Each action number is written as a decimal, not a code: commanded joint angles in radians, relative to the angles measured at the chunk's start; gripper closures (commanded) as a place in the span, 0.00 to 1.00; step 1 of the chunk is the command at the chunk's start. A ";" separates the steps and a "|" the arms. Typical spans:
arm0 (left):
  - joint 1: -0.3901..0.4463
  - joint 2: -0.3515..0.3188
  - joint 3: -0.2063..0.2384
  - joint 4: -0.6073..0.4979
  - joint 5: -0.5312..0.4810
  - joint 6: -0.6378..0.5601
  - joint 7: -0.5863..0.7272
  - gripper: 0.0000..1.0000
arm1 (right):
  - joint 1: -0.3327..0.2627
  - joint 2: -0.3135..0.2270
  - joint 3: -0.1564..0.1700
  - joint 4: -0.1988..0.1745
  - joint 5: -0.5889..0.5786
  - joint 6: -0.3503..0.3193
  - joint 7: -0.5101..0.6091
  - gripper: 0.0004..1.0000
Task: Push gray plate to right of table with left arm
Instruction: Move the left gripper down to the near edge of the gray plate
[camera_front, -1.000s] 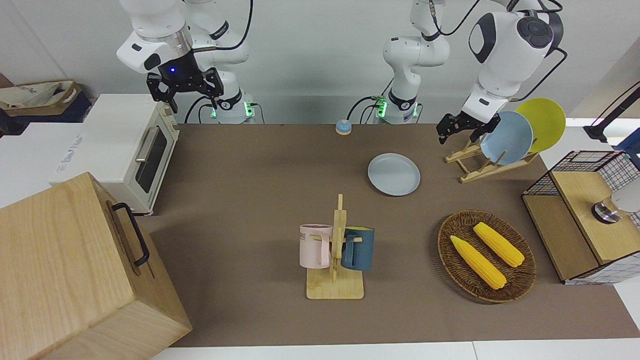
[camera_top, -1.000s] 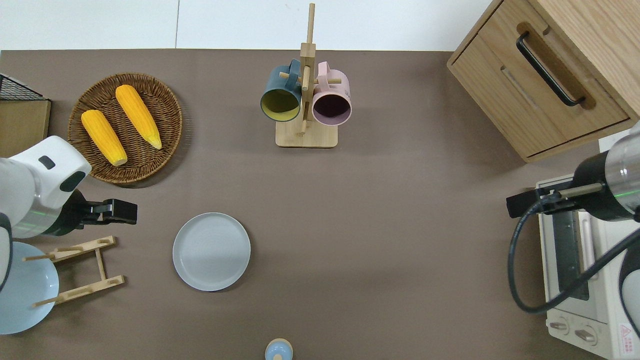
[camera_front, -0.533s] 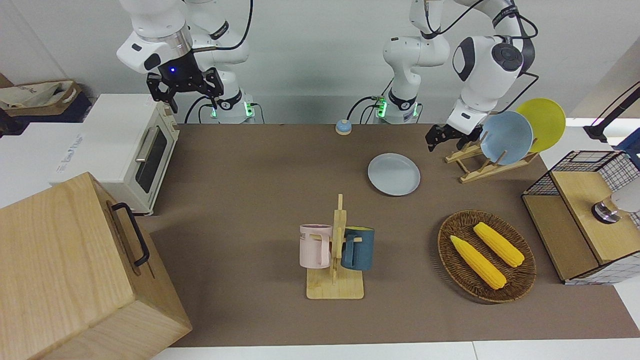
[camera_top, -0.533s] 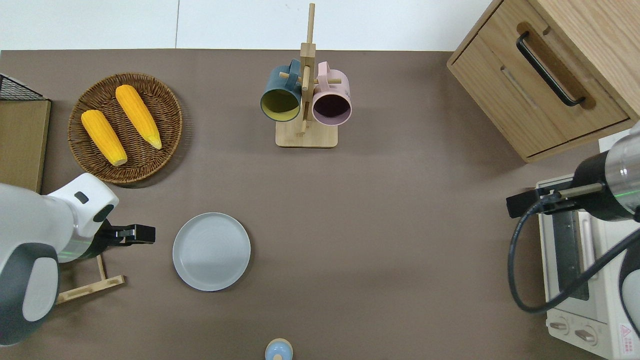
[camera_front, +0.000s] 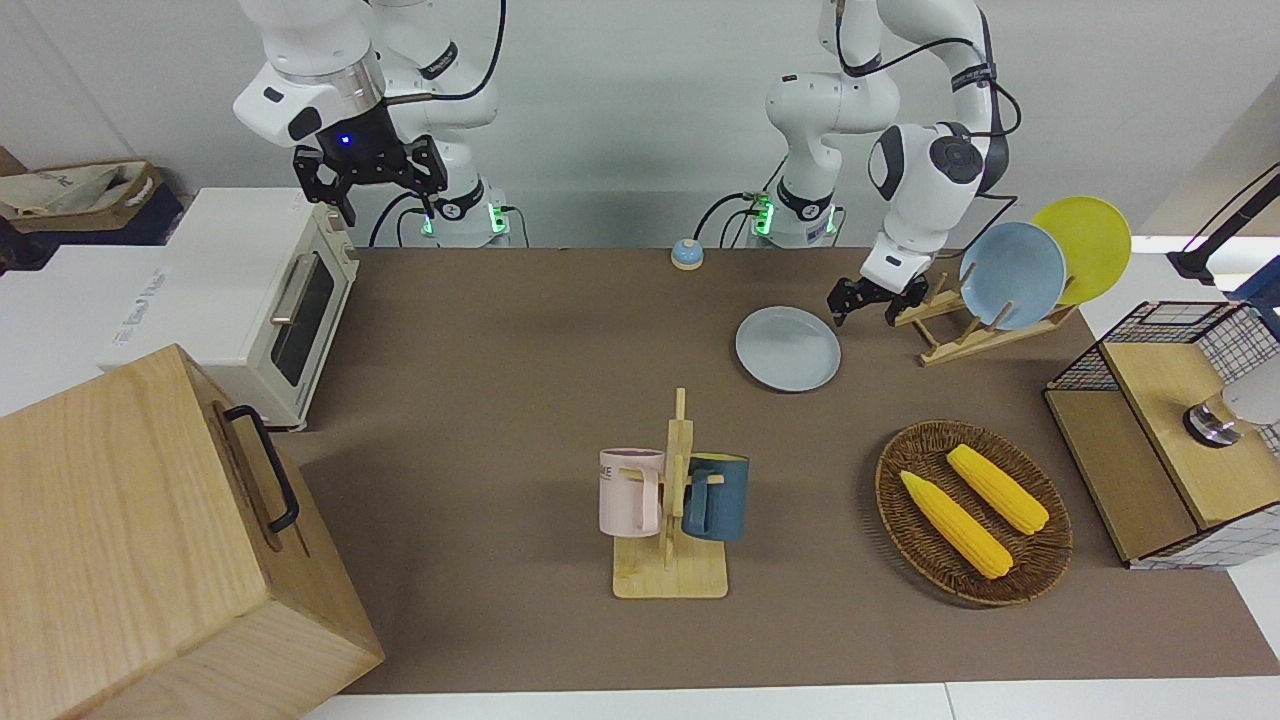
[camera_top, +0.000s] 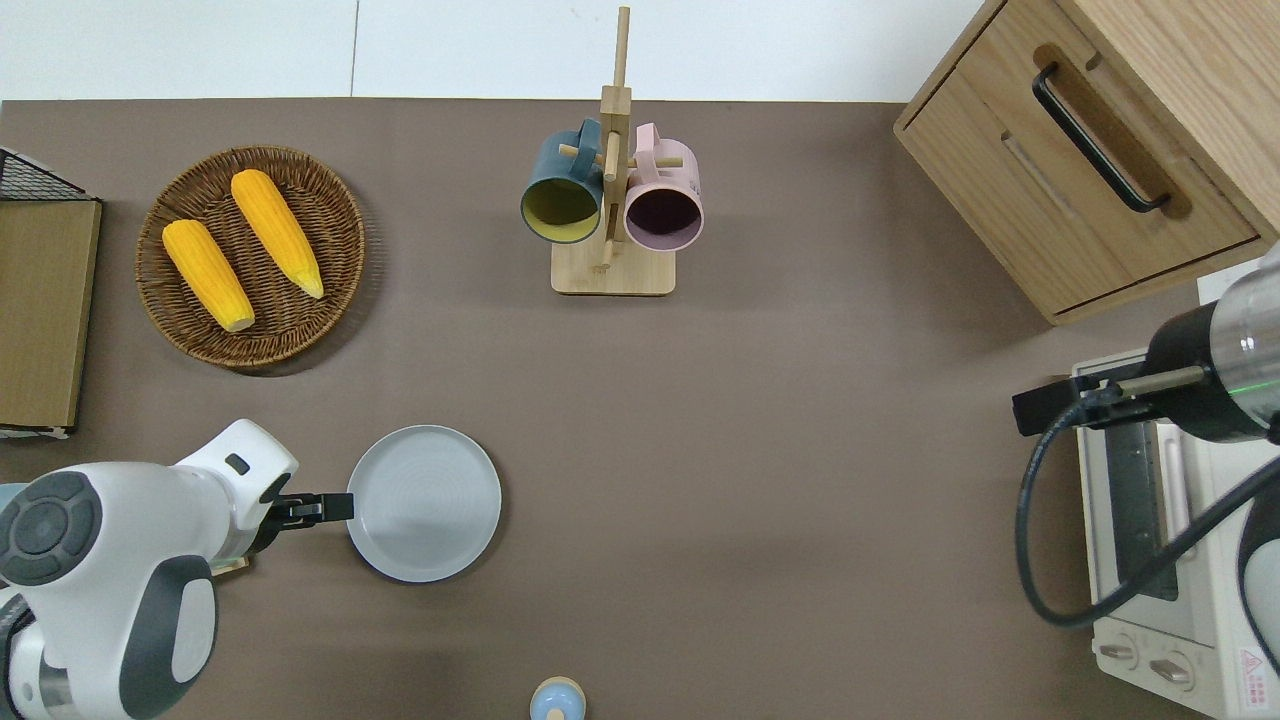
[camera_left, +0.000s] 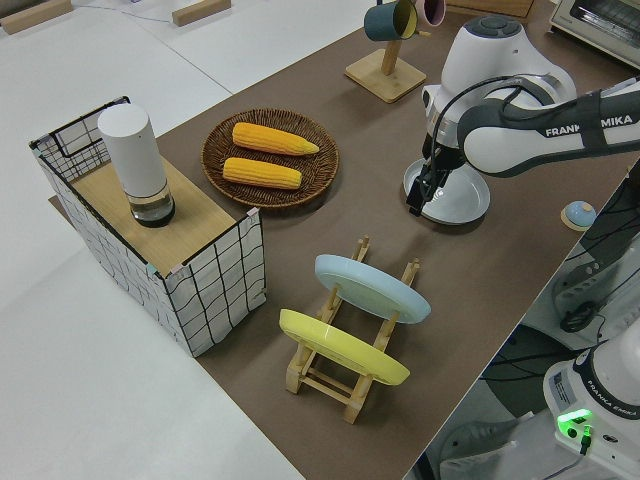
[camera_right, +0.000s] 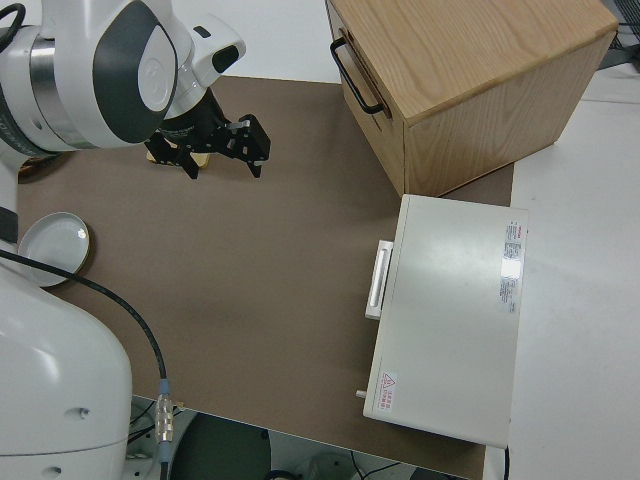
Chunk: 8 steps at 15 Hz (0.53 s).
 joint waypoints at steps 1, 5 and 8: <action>-0.016 0.044 -0.026 -0.046 -0.008 0.086 -0.064 0.00 | -0.020 -0.003 0.017 0.009 0.004 -0.016 0.013 0.02; -0.051 0.117 -0.032 -0.057 -0.008 0.182 -0.121 0.00 | -0.020 -0.003 0.017 0.009 0.004 -0.016 0.013 0.02; -0.051 0.124 -0.032 -0.057 -0.008 0.187 -0.121 0.00 | -0.020 -0.003 0.015 0.009 0.004 -0.016 0.013 0.02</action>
